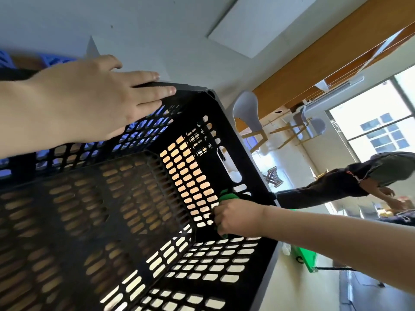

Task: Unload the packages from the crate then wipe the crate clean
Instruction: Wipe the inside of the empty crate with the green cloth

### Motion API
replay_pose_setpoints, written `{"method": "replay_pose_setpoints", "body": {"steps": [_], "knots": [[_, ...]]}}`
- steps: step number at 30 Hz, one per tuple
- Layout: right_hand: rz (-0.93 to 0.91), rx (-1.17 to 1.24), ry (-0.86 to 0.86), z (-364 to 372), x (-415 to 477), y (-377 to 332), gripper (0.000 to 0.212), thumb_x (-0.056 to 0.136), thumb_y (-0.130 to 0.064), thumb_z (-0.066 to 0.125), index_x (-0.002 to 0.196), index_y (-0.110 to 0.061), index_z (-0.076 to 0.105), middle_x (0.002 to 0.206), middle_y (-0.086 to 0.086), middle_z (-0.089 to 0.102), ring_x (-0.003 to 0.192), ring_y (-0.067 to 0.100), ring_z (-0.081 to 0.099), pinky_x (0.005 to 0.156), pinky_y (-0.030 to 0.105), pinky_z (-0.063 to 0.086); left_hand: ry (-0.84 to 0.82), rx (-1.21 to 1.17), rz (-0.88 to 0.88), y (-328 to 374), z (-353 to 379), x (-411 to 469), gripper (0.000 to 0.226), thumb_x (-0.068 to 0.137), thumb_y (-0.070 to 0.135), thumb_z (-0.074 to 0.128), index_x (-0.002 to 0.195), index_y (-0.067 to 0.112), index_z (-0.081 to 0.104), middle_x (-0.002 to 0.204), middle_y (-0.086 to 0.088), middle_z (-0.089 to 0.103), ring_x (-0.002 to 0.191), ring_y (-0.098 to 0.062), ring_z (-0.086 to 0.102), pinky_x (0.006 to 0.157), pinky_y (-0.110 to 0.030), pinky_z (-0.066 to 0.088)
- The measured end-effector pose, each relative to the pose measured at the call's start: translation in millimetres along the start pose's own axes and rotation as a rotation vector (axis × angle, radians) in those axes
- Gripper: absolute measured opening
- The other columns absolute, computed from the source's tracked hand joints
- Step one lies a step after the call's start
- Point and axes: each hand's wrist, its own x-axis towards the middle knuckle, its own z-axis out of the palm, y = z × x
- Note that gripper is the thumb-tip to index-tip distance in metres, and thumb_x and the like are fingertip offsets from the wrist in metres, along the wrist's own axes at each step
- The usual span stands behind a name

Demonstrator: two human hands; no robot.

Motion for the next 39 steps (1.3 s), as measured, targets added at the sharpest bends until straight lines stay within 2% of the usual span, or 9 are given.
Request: {"method": "replay_pose_setpoints", "body": {"steps": [2, 4, 9, 13, 18, 26, 29, 34, 39], "knots": [[-0.007, 0.031, 0.052, -9, -13, 7, 0.011, 0.075, -0.009, 0.069, 0.071, -0.019, 0.069, 0.071, -0.003, 0.063, 0.08, 0.02, 0.058, 0.074, 0.03, 0.052, -0.034, 0.253, -0.02, -4, 0, -6, 0.071, 0.087, 0.035, 0.009, 0.151, 0.012, 0.029, 0.163, -0.009, -0.003, 0.146, -0.028, 0.025, 0.098, -0.05, 0.037], [-0.004, 0.045, 0.084, -17, -30, 5, 0.012, 0.078, -0.009, 0.064, 0.072, -0.018, 0.068, 0.073, -0.002, 0.062, 0.083, 0.021, 0.057, 0.078, 0.03, 0.051, -0.09, 0.423, 0.014, -2, -9, -6, 0.075, 0.082, 0.035, 0.011, 0.155, 0.018, 0.017, 0.16, -0.005, -0.022, 0.149, -0.024, 0.014, 0.1, -0.043, 0.032], [0.054, 0.039, 0.08, -29, -76, 10, 0.011, 0.084, -0.008, 0.059, 0.079, -0.016, 0.065, 0.084, -0.002, 0.06, 0.093, 0.015, 0.055, 0.091, 0.026, 0.045, -0.122, 0.559, 0.037, 1, -18, -2, 0.075, 0.081, 0.035, 0.015, 0.154, 0.018, 0.021, 0.161, -0.004, -0.018, 0.149, -0.024, 0.015, 0.1, -0.042, 0.033], [-0.047, -0.065, 0.105, -34, -83, 19, 0.022, 0.095, -0.012, 0.049, 0.085, -0.015, 0.068, 0.095, -0.003, 0.065, 0.12, 0.019, 0.049, 0.106, 0.029, 0.035, -0.155, 0.578, 0.036, 4, -22, -1, 0.075, 0.081, 0.031, 0.01, 0.153, 0.014, 0.022, 0.162, -0.005, -0.011, 0.149, -0.026, 0.016, 0.099, -0.046, 0.035], [0.076, -0.103, 0.273, -74, -64, 63, 0.025, 0.096, -0.019, 0.048, 0.097, -0.018, 0.072, 0.112, -0.003, 0.068, 0.13, 0.019, 0.045, 0.117, 0.032, 0.023, -0.276, 0.607, 0.045, 7, -21, 1, 0.068, 0.088, 0.026, 0.004, 0.153, 0.011, -0.008, 0.149, -0.01, -0.041, 0.151, -0.028, -0.006, 0.108, -0.046, 0.028], [0.254, -0.269, 0.42, -144, -14, 126, 0.025, 0.087, -0.013, 0.053, 0.102, -0.014, 0.073, 0.112, 0.003, 0.07, 0.121, 0.026, 0.056, 0.105, 0.041, 0.039, -0.258, 0.591, 0.0, 5, -21, 1, 0.069, 0.084, 0.03, 0.004, 0.146, 0.011, -0.019, 0.149, -0.011, -0.042, 0.151, -0.028, -0.006, 0.108, -0.045, 0.027], [0.3, -0.187, 0.384, -117, -33, 95, 0.022, 0.083, -0.013, 0.065, 0.103, -0.019, 0.073, 0.112, -0.002, 0.07, 0.122, 0.021, 0.055, 0.109, 0.038, 0.033, -0.249, 0.602, 0.006, 7, -23, 1, 0.068, 0.093, 0.033, 0.017, 0.144, 0.01, -0.021, 0.144, -0.013, -0.048, 0.151, -0.028, -0.006, 0.108, -0.044, 0.027], [0.22, -0.014, 0.202, -57, -83, 22, 0.021, 0.091, -0.021, 0.052, 0.099, -0.024, 0.071, 0.108, -0.008, 0.069, 0.122, 0.015, 0.052, 0.116, 0.029, 0.017, -0.317, 0.559, -0.02, 13, -33, 2, 0.07, 0.099, 0.04, 0.028, 0.154, 0.014, -0.007, 0.149, -0.007, -0.042, 0.151, -0.026, -0.007, 0.111, -0.044, 0.027], [0.104, -0.097, 0.131, -21, -97, 8, 0.021, 0.095, -0.017, 0.048, 0.092, -0.021, 0.068, 0.099, -0.007, 0.066, 0.121, 0.017, 0.049, 0.109, 0.029, 0.031, -0.336, 0.549, -0.027, 15, -37, 2, 0.069, 0.1, 0.038, 0.027, 0.154, 0.013, -0.009, 0.149, -0.008, -0.042, 0.15, -0.026, -0.009, 0.111, -0.044, 0.027]]}}
